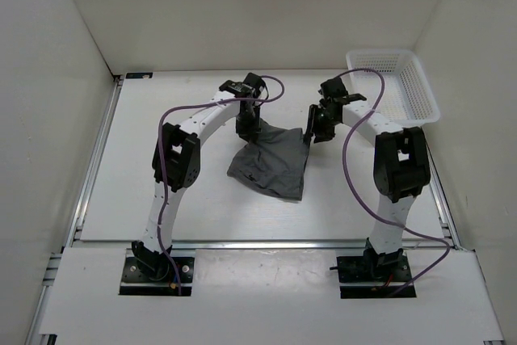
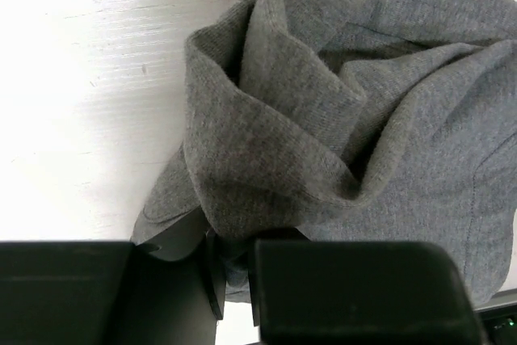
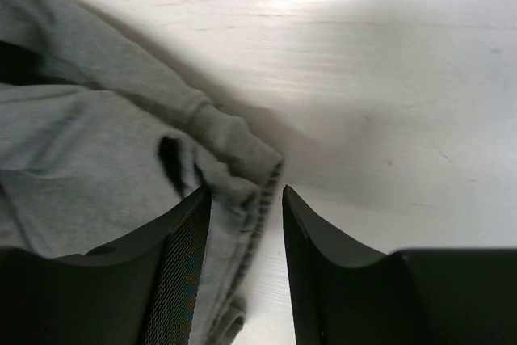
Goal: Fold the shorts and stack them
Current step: Fold the shorts
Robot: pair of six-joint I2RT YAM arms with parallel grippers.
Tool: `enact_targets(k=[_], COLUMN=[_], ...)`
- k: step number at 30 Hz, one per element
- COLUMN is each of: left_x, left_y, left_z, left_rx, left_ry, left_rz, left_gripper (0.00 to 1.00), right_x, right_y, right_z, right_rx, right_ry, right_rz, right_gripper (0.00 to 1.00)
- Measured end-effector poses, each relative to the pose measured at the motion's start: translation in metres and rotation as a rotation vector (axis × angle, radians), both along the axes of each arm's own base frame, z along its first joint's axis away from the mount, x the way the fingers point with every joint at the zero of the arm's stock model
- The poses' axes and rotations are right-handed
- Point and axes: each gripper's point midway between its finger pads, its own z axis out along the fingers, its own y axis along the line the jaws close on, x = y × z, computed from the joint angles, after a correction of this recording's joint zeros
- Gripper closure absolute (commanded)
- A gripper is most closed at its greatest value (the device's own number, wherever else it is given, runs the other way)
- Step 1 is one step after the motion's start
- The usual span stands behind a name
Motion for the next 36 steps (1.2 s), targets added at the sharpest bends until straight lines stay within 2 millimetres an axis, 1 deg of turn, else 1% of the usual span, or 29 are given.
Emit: enact_targets(k=[1, 2, 3, 4, 5, 6, 7, 8, 9, 10, 11, 13, 14, 15, 16, 17, 20, 22, 23, 25, 27, 31, 36], left_x=[0.000, 0.000, 0.000, 0.000, 0.000, 0.000, -0.001, -0.001, -0.001, 0.000, 0.000, 0.002, 0.003, 0.003, 0.003, 0.004, 0.003, 0.002, 0.002, 0.001, 0.000, 0.000, 0.008], left_y=[0.000, 0.000, 0.000, 0.000, 0.000, 0.001, 0.002, 0.003, 0.004, 0.006, 0.007, 0.010, 0.012, 0.013, 0.014, 0.015, 0.018, 0.020, 0.022, 0.023, 0.027, 0.035, 0.041], left_z=[0.000, -0.001, -0.001, -0.002, -0.003, -0.004, -0.006, -0.008, -0.009, -0.010, -0.011, -0.011, -0.011, -0.012, -0.012, -0.013, -0.015, -0.018, -0.019, -0.019, -0.019, -0.013, -0.002], left_rx=[-0.003, -0.005, -0.007, -0.008, -0.008, -0.007, -0.007, -0.006, -0.008, -0.009, -0.013, -0.020, -0.021, -0.021, -0.021, -0.023, -0.031, -0.030, -0.029, -0.032, -0.033, -0.053, -0.096], left_ry=[0.001, 0.003, 0.005, 0.004, 0.005, 0.007, 0.010, 0.013, 0.018, 0.021, 0.025, 0.028, 0.030, 0.032, 0.034, 0.036, 0.045, 0.054, 0.057, 0.055, 0.056, 0.060, 0.050], left_rz=[-0.002, -0.004, -0.004, -0.006, -0.007, -0.007, -0.008, -0.006, -0.003, 0.000, 0.003, 0.012, 0.016, 0.018, 0.020, 0.023, 0.024, 0.024, 0.027, 0.026, 0.029, 0.047, 0.066], left_gripper=[0.87, 0.80, 0.76, 0.72, 0.68, 0.59, 0.51, 0.50, 0.41, 0.39, 0.39, 0.39, 0.39, 0.39, 0.41, 0.45, 0.52, 0.53, 0.51, 0.42, 0.39, 0.38, 0.38], right_x=[0.002, 0.004, 0.005, 0.006, 0.005, 0.005, 0.004, 0.003, 0.004, 0.005, 0.008, 0.012, 0.012, 0.012, 0.011, 0.011, 0.011, 0.010, 0.010, 0.009, 0.008, 0.014, 0.030], right_y=[0.003, 0.006, 0.008, 0.011, 0.013, 0.015, 0.016, 0.018, 0.020, 0.023, 0.025, 0.029, 0.030, 0.030, 0.031, 0.031, 0.034, 0.034, 0.035, 0.035, 0.036, 0.039, 0.046], right_z=[0.003, 0.005, 0.007, 0.009, 0.009, 0.009, 0.009, 0.009, 0.010, 0.011, 0.011, 0.010, 0.008, 0.006, 0.005, 0.005, 0.006, 0.010, 0.013, 0.021, 0.033, 0.058, 0.085], right_rx=[0.004, 0.007, 0.010, 0.012, 0.014, 0.016, 0.017, 0.020, 0.023, 0.026, 0.027, 0.026, 0.024, 0.021, 0.019, 0.016, 0.012, 0.012, 0.013, 0.017, 0.023, 0.038, 0.048], right_ry=[-0.012, -0.020, -0.027, -0.031, -0.031, -0.031, -0.031, -0.030, -0.031, -0.034, -0.039, -0.045, -0.043, -0.038, -0.035, -0.034, -0.040, -0.048, -0.054, -0.068, -0.087, -0.127, -0.181], right_rz=[0.006, 0.009, 0.010, 0.013, 0.014, 0.017, 0.021, 0.026, 0.030, 0.035, 0.040, 0.043, 0.041, 0.037, 0.034, 0.033, 0.035, 0.035, 0.036, 0.037, 0.039, 0.041, 0.039], right_gripper=[0.50, 0.47, 0.42, 0.36, 0.24, 0.23, 0.23, 0.23, 0.26, 0.30, 0.44, 0.61, 0.76, 0.83, 0.90, 1.00, 1.00, 1.00, 1.00, 1.00, 1.00, 1.00, 1.00])
